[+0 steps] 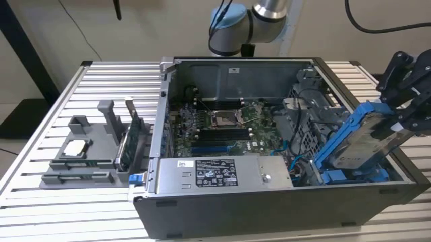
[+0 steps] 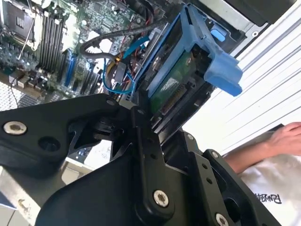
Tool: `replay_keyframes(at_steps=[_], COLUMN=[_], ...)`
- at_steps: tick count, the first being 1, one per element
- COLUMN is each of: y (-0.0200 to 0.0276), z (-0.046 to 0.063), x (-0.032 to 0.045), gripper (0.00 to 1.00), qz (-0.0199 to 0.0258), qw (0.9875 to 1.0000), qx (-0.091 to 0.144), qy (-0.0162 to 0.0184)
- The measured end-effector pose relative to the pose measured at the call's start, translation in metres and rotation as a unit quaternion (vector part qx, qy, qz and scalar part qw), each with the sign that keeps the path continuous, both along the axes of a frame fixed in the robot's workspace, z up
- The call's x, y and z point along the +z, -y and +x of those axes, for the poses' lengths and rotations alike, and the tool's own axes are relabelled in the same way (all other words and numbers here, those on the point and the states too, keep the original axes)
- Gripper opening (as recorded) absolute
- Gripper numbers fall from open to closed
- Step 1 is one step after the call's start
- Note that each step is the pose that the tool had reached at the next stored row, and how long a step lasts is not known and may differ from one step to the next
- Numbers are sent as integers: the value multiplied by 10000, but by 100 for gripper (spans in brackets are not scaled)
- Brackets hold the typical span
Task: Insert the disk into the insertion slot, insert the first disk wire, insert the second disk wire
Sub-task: 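Insert the disk into the insertion slot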
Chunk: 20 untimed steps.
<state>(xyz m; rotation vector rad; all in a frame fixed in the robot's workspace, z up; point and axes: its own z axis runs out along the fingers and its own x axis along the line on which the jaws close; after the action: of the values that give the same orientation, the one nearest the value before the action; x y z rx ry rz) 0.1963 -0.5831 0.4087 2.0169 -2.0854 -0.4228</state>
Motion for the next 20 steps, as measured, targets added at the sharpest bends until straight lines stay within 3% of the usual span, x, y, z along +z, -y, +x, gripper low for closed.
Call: replay_keyframes(at_steps=[2,3,5,8,10,13,16,18,20], y=[-1,-1,0,-6,-12,-25,-60,-91,-90], z=[-15,-28,-50,-91,-125,-181,-237,-246,-246], x=[24,26,31,30,27,21,7,-7,-8], gripper=[35,41,41,41,41,41,41,41,41], qz=[4,6,10,59,99,115,116,115,116], qw=[10000,10000,10000,9999,9998,9995,9990,9989,9989], qx=[0,0,-7,-20,-20,-19,-18,-17,-17], qy=[6,24,50,82,145,308,439,451,451])
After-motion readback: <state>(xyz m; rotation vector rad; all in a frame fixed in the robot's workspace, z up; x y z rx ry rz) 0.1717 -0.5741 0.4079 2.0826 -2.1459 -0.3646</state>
